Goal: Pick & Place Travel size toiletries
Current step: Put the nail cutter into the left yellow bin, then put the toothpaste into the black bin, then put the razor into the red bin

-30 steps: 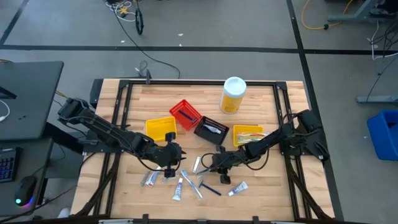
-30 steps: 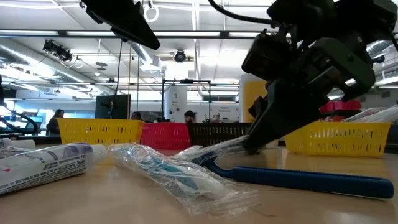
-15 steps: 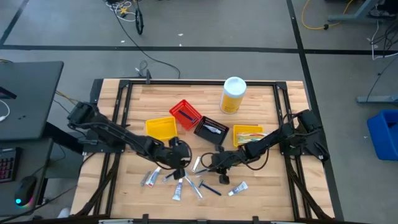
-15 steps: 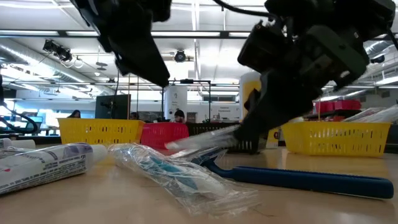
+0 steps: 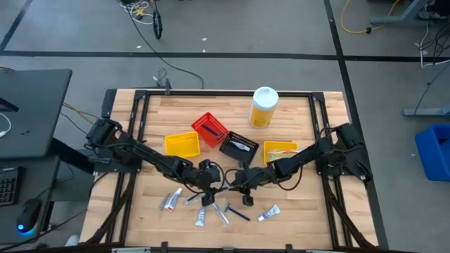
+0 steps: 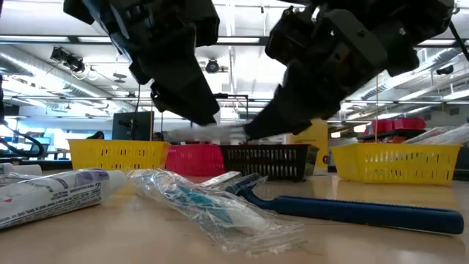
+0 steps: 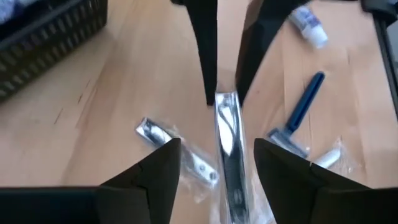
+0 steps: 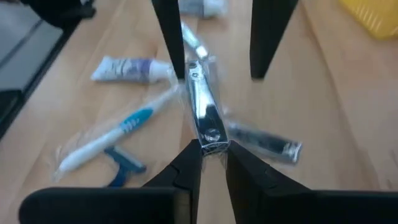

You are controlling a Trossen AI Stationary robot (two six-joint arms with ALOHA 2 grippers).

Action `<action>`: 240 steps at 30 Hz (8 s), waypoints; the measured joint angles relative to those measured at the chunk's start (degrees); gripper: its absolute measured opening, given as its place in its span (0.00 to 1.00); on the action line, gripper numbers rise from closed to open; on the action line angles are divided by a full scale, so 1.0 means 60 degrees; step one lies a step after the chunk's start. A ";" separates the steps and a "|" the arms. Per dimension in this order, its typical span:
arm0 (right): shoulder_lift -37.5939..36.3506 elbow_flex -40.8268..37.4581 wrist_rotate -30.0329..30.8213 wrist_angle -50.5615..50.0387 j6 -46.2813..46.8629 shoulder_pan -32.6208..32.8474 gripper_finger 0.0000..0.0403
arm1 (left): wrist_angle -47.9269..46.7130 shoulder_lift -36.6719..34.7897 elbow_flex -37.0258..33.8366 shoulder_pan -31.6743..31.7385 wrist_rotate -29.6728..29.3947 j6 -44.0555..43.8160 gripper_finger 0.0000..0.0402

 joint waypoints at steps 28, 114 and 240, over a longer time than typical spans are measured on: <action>-0.0007 0.0007 0.0474 0.1025 -0.0404 -0.0328 0.21 | -0.0072 0.0046 0.0007 0.0407 -0.0074 0.0725 0.15; -0.0038 0.1127 -0.1696 -0.3516 -0.0636 0.0247 0.57 | -0.0284 -0.6061 -0.3603 0.0163 -0.1233 0.1390 0.24; -0.0055 0.4033 -0.0193 -0.8451 -0.0499 -0.0230 0.57 | 0.2455 -0.4145 -0.3614 -0.0652 -0.1356 0.1804 0.24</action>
